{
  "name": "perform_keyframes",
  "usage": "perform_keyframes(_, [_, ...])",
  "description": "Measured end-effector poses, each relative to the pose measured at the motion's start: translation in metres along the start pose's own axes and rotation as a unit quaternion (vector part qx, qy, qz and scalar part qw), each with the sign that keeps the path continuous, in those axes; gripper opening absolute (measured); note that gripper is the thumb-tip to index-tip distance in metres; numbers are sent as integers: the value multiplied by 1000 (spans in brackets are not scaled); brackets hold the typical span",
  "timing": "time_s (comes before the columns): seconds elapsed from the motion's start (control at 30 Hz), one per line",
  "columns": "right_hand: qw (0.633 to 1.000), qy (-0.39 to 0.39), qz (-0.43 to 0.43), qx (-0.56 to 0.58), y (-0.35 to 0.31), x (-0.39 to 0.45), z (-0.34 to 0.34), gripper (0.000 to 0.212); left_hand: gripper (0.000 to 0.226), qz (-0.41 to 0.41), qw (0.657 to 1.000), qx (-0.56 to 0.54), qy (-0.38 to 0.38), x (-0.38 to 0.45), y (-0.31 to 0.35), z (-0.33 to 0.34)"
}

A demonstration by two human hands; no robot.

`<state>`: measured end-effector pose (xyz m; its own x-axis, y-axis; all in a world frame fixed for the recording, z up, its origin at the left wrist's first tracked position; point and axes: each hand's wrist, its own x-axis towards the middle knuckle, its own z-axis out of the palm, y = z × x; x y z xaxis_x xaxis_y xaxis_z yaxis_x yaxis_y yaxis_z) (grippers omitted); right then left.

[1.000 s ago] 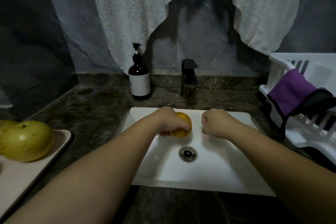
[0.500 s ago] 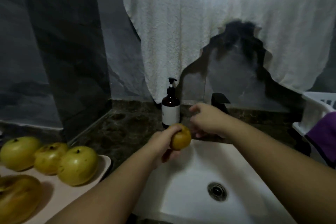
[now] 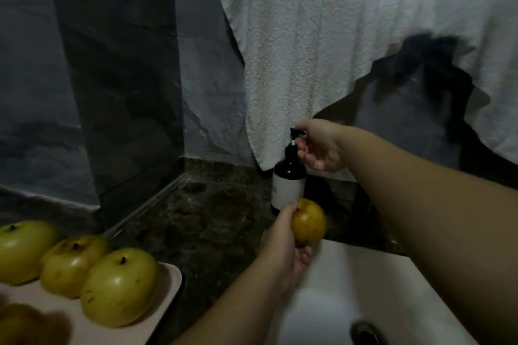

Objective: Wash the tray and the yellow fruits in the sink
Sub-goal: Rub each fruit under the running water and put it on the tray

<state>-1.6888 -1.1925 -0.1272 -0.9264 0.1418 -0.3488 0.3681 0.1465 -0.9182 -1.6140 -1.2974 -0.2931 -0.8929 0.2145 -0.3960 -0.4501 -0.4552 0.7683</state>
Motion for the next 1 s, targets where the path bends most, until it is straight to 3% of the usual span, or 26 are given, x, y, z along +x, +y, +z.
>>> perform_keyframes(0.17, [999, -28, -19, 38, -2, 8, 0, 43, 57, 0, 1000, 26, -12, 0, -2, -5])
perform_keyframes(0.43, [995, -67, -16, 75, 0, 6, 0, 41, 67, 6, 1000, -28, -5, -3, 3, -8])
perform_keyframes(0.7, [991, -60, -32, 119, 6, 10, 4, 41, 71, 15, 999, -35, 1, 0, -1, -8])
perform_keyframes(1.0, [993, -37, -38, 104, 5, 11, 8, 40, 57, 15, 999, -37, -17, 2, -1, -8])
